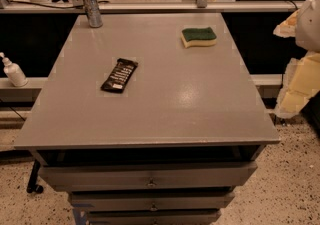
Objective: Move rxbar chocolate near sponge
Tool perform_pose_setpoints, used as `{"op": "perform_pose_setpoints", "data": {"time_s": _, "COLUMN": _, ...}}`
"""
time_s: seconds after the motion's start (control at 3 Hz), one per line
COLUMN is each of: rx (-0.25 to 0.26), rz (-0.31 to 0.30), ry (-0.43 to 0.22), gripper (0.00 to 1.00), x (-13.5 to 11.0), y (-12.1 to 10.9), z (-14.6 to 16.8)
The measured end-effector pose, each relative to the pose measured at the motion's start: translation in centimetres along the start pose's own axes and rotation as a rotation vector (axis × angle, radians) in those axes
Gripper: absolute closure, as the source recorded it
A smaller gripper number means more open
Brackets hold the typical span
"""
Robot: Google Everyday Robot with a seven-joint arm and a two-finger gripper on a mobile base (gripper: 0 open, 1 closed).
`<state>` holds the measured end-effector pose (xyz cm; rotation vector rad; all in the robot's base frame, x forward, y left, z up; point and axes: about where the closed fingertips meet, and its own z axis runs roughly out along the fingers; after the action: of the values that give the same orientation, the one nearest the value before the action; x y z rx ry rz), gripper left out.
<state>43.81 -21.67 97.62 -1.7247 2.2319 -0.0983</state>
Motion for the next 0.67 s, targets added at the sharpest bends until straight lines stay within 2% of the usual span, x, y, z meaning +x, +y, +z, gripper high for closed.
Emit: {"op": "perform_pose_setpoints", "data": {"time_s": 0.67, "rx": 0.014, "rz": -0.020, "ry": -0.005, "gripper": 0.00, "x": -0.46, "y": -0.31, "z": -0.25}}
